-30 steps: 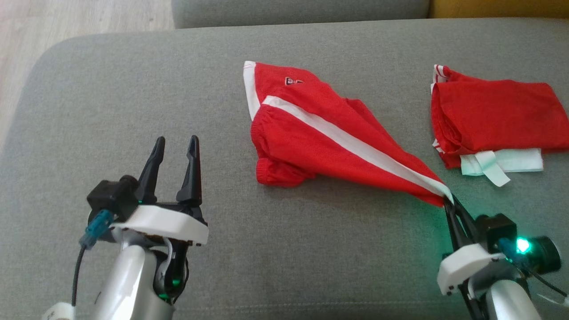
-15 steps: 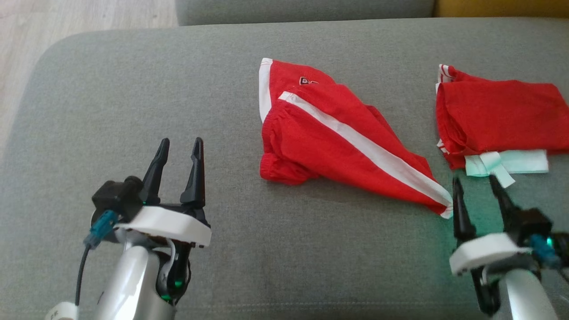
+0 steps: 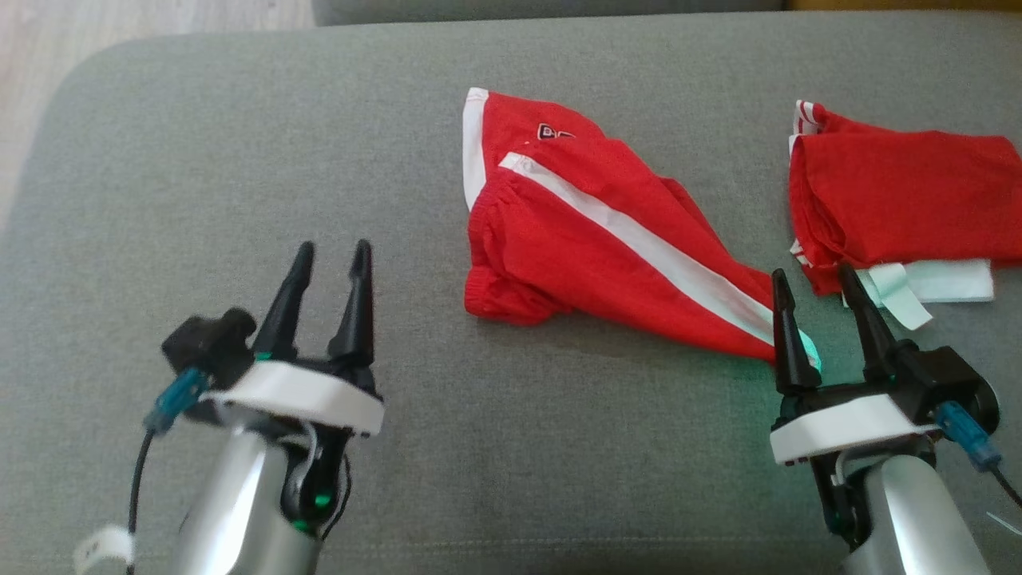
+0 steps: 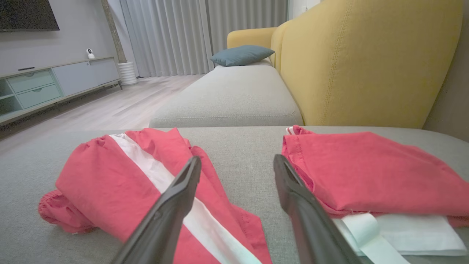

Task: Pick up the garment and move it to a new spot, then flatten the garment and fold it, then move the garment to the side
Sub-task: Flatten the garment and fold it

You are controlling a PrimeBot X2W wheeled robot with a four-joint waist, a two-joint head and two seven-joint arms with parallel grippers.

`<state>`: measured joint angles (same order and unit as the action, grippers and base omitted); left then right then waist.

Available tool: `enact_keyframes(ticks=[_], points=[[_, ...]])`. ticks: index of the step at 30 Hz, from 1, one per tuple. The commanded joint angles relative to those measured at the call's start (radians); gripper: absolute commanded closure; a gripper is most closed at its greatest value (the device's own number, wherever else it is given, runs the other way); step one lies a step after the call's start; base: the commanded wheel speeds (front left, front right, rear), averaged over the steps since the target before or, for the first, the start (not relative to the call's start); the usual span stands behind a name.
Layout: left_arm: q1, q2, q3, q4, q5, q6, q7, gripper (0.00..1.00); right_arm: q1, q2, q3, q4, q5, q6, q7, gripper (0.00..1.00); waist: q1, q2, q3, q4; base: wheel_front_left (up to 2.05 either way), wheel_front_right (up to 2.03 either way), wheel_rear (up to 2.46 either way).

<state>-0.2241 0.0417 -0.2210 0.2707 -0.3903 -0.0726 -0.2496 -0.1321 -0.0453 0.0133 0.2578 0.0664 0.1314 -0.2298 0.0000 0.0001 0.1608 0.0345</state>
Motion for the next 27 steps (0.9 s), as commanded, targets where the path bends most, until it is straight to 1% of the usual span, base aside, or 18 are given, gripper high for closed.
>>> enact_keyframes(ticks=[1, 3, 4, 7, 8, 13, 15, 16, 18, 20, 22, 25, 27], points=[[-0.065, 0.009, 0.021, -0.025, -0.008, -0.007, -0.012, 0.00, -0.029, -0.005, 0.027, -0.036, 0.009, -0.001, -0.011, 0.00, 0.0000, -0.0001, 0.006, -0.005, 0.00, 0.00, 0.00], [-0.105, 0.011, -0.003, -0.004, -0.034, -0.028, 0.015, 0.00, -0.034, -0.005, 0.030, -0.037, 0.013, -0.001, -0.011, 0.00, 0.0000, -0.0001, 0.016, -0.011, 0.00, 0.00, 0.00], [-0.130, 0.015, -0.017, 0.006, -0.053, -0.038, 0.047, 0.00, -0.037, -0.005, 0.032, -0.038, 0.014, -0.001, -0.011, 0.00, 0.0000, -0.0001, 0.020, -0.015, 0.00, 0.00, 0.00], [-0.227, 0.041, -0.065, 0.023, -0.133, -0.054, 0.187, 0.00, -0.045, -0.005, 0.035, -0.041, 0.015, -0.001, -0.011, 0.00, 0.0000, -0.0001, 0.033, -0.027, 0.00, 0.00, 0.00], [-0.264, 0.051, -0.075, 0.027, -0.168, -0.056, 0.243, 0.00, -0.049, -0.005, 0.036, -0.041, 0.014, -0.001, -0.011, 0.00, 0.0000, -0.0001, 0.038, -0.033, 0.00, 0.00, 0.00], [-0.467, 0.137, -0.143, 0.063, -0.313, -0.058, 0.535, 0.00, -0.077, -0.005, 0.044, -0.044, 0.015, -0.001, -0.012, 0.00, 0.0000, -0.0001, 0.067, -0.068, 0.00, 0.00, 0.00], [-0.539, 0.172, -0.164, 0.100, -0.356, -0.058, 0.657, 0.00, -0.089, -0.005, 0.049, -0.044, 0.018, -0.001, -0.013, 0.00, 0.0000, -0.0001, 0.080, -0.088, 0.00, 0.00, 0.00], [-0.600, 0.203, -0.185, 0.137, -0.394, -0.058, 0.772, 0.00, -0.100, -0.005, 0.053, -0.044, 0.024, -0.001, -0.015, 0.00, 0.0000, -0.0001, 0.094, -0.109, 0.00, 0.00, 0.00], [-0.652, 0.232, -0.195, 0.178, -0.416, -0.058, 0.862, 0.00, -0.109, -0.005, 0.061, -0.044, 0.030, -0.001, -0.017, 0.00, 0.0000, -0.0001, 0.108, -0.132, 0.00, 0.00, 0.00], [-0.692, 0.255, -0.203, 0.219, -0.429, -0.058, 0.936, 0.00, -0.117, -0.005, 0.071, -0.042, 0.036, -0.001, -0.020, 0.00, 0.0000, -0.0001, 0.122, -0.153, 0.00, 0.00, 0.00], [-0.725, 0.275, -0.207, 0.254, -0.434, -0.058, 0.980, 0.00, -0.125, -0.005, 0.077, -0.041, 0.044, -0.001, -0.022, 0.00, 0.0000, -0.0001, 0.137, -0.174, 0.00, 0.00, 0.00], [-0.760, 0.289, -0.209, 0.299, -0.436, -0.058, 1.007, 0.00, -0.133, -0.005, 0.083, -0.039, 0.053, -0.001, -0.025, 0.00, 0.0000, -0.0001, 0.154, -0.198, 0.00, 0.00, 0.00], [-0.775, 0.287, -0.202, 0.325, -0.449, -0.058, 1.017, 0.00, -0.137, -0.005, 0.085, -0.034, 0.055, -0.001, -0.027, 0.00, 0.0000, -0.0001, 0.162, -0.211, 0.00, 0.00, 0.00]])
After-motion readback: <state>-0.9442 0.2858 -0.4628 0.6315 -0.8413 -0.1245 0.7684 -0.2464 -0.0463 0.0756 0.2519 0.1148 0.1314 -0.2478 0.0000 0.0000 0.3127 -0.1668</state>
